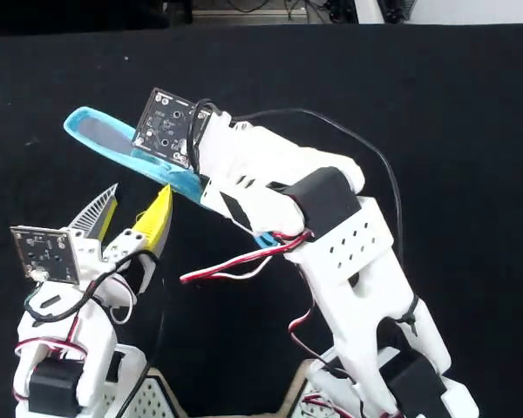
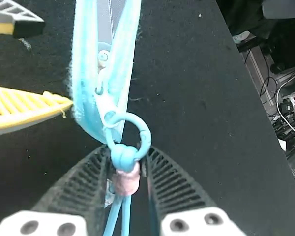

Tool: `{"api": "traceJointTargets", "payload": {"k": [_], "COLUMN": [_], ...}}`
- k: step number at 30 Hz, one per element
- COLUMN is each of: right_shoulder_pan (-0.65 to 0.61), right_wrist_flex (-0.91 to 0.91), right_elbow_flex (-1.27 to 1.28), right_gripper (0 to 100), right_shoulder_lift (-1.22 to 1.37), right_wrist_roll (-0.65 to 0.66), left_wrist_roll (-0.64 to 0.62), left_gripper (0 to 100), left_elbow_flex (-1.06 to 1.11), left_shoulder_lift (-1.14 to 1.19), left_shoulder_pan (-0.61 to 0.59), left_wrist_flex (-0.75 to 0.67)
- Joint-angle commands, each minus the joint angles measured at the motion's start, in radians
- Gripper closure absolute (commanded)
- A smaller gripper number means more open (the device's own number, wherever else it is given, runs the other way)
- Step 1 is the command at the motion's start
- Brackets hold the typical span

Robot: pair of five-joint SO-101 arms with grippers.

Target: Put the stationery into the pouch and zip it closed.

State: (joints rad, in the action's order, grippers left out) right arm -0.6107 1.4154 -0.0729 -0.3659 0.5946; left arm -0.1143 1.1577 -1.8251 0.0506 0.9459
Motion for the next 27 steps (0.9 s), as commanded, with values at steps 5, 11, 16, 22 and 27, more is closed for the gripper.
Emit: {"api": "traceJointTargets", "payload": {"k": [5, 11, 16, 22, 27], "right_shoulder_pan": [0.014, 0.014, 0.014, 0.015, 0.015], "right_wrist_flex": [-0.026, -0.135, -0.229, -0.232, -0.226], "right_elbow_flex": [-0.050, 0.001, 0.074, 0.082, 0.085], "right_gripper": [98.8, 98.8, 98.8, 98.8, 98.8], "right_shoulder_lift": [-0.016, -0.021, -0.022, -0.022, -0.024], "right_wrist_roll": [0.002, -0.071, -0.098, -0.091, -0.091], "left_wrist_roll": [0.081, 0.069, -0.132, -0.080, -0.071], "left_gripper": [75, 75, 75, 75, 75], "left_elbow_flex": [0.002, -0.010, 0.005, 0.007, 0.030], "left_shoulder_lift": [0.000, -0.002, 0.000, 0.000, 0.000], "left_shoulder_pan": [-0.051, -0.081, -0.008, 0.120, 0.140], "left_wrist_flex": [-0.028, -0.021, -0.015, 0.031, -0.029]}}
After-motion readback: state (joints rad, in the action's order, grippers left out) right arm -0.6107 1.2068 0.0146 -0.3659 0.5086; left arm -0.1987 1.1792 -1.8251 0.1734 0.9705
